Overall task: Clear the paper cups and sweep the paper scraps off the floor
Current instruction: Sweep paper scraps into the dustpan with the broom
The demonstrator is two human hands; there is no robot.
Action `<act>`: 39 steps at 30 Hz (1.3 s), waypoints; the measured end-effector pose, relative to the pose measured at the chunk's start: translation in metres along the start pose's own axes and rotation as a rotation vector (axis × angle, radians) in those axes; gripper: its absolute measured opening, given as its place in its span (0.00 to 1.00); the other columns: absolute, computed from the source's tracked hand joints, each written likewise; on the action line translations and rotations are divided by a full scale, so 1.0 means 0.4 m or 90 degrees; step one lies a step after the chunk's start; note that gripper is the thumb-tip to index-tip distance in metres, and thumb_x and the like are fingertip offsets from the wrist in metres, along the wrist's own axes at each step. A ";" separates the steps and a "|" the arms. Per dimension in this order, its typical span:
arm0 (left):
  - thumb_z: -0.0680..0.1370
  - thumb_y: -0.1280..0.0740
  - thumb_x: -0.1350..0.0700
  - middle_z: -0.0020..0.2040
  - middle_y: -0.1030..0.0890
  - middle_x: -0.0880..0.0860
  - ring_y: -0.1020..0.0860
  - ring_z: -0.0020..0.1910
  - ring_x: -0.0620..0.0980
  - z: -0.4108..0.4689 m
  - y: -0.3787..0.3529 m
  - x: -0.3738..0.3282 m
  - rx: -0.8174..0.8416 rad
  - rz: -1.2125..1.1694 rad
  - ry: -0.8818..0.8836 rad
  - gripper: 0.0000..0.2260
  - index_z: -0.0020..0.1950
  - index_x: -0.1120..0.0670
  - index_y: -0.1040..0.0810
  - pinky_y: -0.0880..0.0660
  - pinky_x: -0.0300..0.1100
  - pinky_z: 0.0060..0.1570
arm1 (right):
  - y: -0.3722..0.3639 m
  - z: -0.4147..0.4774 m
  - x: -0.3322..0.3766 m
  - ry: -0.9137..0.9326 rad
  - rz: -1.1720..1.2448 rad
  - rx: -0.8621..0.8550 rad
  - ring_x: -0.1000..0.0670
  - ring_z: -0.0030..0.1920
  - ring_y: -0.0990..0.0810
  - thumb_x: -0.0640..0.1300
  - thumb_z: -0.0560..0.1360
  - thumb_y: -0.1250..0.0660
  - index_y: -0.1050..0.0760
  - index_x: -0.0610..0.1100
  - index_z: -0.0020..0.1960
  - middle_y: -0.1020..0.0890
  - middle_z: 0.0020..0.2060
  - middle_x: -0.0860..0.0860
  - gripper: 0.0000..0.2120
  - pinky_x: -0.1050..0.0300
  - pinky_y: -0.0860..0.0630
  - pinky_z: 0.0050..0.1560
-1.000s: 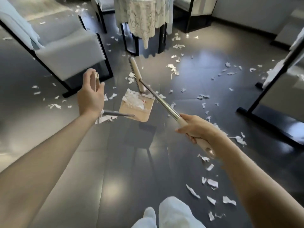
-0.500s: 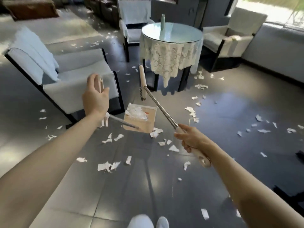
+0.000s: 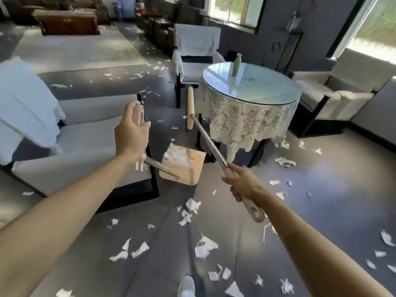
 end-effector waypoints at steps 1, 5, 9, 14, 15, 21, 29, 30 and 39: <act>0.77 0.33 0.60 0.60 0.24 0.46 0.27 0.52 0.47 0.073 -0.037 0.005 -0.002 -0.009 -0.001 0.21 0.69 0.49 0.30 0.32 0.36 0.50 | 0.018 0.079 0.045 0.012 -0.007 0.002 0.53 0.23 0.31 0.40 0.79 0.37 0.39 0.52 0.76 0.30 0.27 0.47 0.27 0.61 0.32 0.22; 0.76 0.33 0.62 0.59 0.25 0.42 0.27 0.61 0.43 0.324 -0.169 0.045 -0.006 -0.027 0.038 0.21 0.68 0.50 0.29 0.34 0.31 0.54 | 0.053 0.351 0.165 0.011 0.005 0.023 0.53 0.23 0.31 0.40 0.80 0.38 0.39 0.53 0.75 0.29 0.28 0.47 0.26 0.62 0.32 0.21; 0.77 0.33 0.62 0.62 0.24 0.45 0.27 0.61 0.46 0.590 -0.306 0.093 -0.024 0.005 0.052 0.21 0.69 0.49 0.30 0.33 0.33 0.56 | 0.090 0.652 0.287 0.032 0.011 0.049 0.53 0.23 0.32 0.40 0.80 0.39 0.34 0.55 0.70 0.28 0.29 0.49 0.20 0.63 0.33 0.21; 0.78 0.34 0.61 0.66 0.25 0.47 0.27 0.62 0.46 0.905 -0.503 0.206 -0.047 0.039 0.078 0.22 0.71 0.47 0.31 0.33 0.34 0.58 | 0.108 1.093 0.398 0.038 0.012 0.087 0.53 0.22 0.33 0.40 0.80 0.39 0.40 0.51 0.76 0.29 0.27 0.48 0.26 0.61 0.33 0.19; 0.78 0.34 0.61 0.67 0.26 0.46 0.28 0.63 0.45 0.977 -0.541 0.225 -0.053 0.042 0.082 0.23 0.71 0.47 0.31 0.34 0.33 0.58 | 0.109 1.188 0.425 0.036 0.012 0.099 0.53 0.22 0.33 0.40 0.80 0.39 0.42 0.51 0.77 0.29 0.26 0.48 0.28 0.62 0.33 0.19; 0.77 0.33 0.60 0.67 0.26 0.47 0.28 0.63 0.48 1.373 -0.707 0.304 -0.087 0.094 0.104 0.23 0.71 0.48 0.31 0.36 0.29 0.54 | 0.107 1.656 0.646 0.010 0.020 0.159 0.53 0.22 0.34 0.39 0.80 0.40 0.42 0.50 0.77 0.31 0.26 0.49 0.27 0.62 0.35 0.19; 0.76 0.32 0.59 0.60 0.21 0.49 0.23 0.49 0.52 1.931 -0.782 0.503 -0.175 0.110 0.111 0.22 0.69 0.47 0.29 0.26 0.42 0.51 | -0.064 2.220 0.955 0.054 -0.016 0.204 0.51 0.23 0.34 0.36 0.80 0.41 0.38 0.49 0.75 0.30 0.27 0.47 0.24 0.60 0.33 0.21; 0.76 0.32 0.60 0.60 0.21 0.50 0.22 0.51 0.54 2.013 -0.803 0.539 -0.166 0.091 0.102 0.22 0.69 0.47 0.28 0.24 0.45 0.53 | -0.094 2.290 0.988 0.062 -0.016 0.199 0.51 0.22 0.33 0.36 0.80 0.41 0.39 0.48 0.75 0.30 0.27 0.47 0.25 0.61 0.33 0.20; 0.76 0.32 0.58 0.61 0.21 0.51 0.20 0.50 0.60 2.730 -0.817 0.770 -0.173 0.136 0.083 0.23 0.70 0.47 0.29 0.22 0.50 0.52 | -0.345 2.887 1.421 0.100 0.004 0.198 0.50 0.20 0.34 0.35 0.78 0.39 0.33 0.41 0.70 0.31 0.24 0.46 0.21 0.58 0.35 0.25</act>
Point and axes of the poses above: each hand's wrist, its own z-axis towards the middle knuckle, its own y-axis out of the back of the hand, x = y × z, the point moved 8 cm from there along z, towards the middle knuckle
